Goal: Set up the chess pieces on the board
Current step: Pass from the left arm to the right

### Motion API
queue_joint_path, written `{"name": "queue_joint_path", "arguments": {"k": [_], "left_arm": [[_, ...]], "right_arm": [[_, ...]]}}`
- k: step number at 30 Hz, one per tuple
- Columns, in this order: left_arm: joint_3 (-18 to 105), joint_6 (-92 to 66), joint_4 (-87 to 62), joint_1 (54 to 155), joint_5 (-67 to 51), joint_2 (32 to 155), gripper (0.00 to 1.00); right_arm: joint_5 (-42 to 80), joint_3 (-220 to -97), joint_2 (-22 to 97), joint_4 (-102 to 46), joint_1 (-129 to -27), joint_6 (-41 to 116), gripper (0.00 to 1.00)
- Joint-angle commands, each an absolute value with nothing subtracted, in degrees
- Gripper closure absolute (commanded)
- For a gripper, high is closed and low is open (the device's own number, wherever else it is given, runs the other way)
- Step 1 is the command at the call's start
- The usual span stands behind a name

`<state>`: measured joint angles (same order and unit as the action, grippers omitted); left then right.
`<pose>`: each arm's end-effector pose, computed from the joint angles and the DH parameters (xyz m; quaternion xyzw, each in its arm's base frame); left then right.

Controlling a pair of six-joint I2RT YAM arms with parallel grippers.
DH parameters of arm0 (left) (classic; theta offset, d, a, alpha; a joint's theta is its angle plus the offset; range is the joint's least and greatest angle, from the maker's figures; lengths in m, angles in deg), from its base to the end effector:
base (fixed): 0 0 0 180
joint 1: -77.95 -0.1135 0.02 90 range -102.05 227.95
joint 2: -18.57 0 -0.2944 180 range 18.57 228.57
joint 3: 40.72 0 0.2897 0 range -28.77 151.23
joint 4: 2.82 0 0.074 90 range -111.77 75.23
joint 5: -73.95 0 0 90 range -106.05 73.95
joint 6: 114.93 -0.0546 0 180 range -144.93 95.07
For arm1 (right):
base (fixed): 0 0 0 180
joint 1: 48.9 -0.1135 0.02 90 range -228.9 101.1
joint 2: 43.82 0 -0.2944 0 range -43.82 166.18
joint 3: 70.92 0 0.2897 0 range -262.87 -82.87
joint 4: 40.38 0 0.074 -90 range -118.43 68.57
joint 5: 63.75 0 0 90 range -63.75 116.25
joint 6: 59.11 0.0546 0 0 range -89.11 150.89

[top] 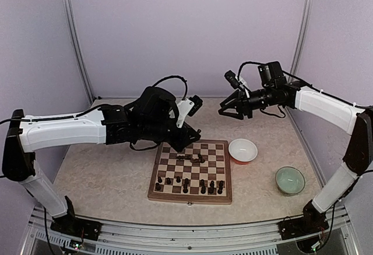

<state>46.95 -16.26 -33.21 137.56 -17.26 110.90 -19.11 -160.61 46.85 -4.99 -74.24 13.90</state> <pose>0.2165 -0.3669 0.3103 0.3771 0.8030 -0.2512 0.3871 0.3481 0.2078 0.3363 -0.4595 0.7051 0.3735 0.3901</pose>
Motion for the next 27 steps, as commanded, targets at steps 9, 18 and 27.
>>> {"name": "queue_joint_path", "arguments": {"k": [9,18,27], "left_arm": [[46.36,-21.69,-24.51,141.38,-15.87,111.98,0.93],[46.95,-21.74,-25.39,141.85,-17.54,112.06,0.93],[47.21,-22.01,-26.17,142.29,-18.71,112.00,0.93]], "right_arm": [[-35.17,-161.50,48.38,1.32,-79.95,18.49,0.50],[-33.08,-159.99,48.59,5.46,-83.70,13.82,0.54],[-33.90,-160.49,50.40,6.05,-84.75,13.63,0.65]]}}
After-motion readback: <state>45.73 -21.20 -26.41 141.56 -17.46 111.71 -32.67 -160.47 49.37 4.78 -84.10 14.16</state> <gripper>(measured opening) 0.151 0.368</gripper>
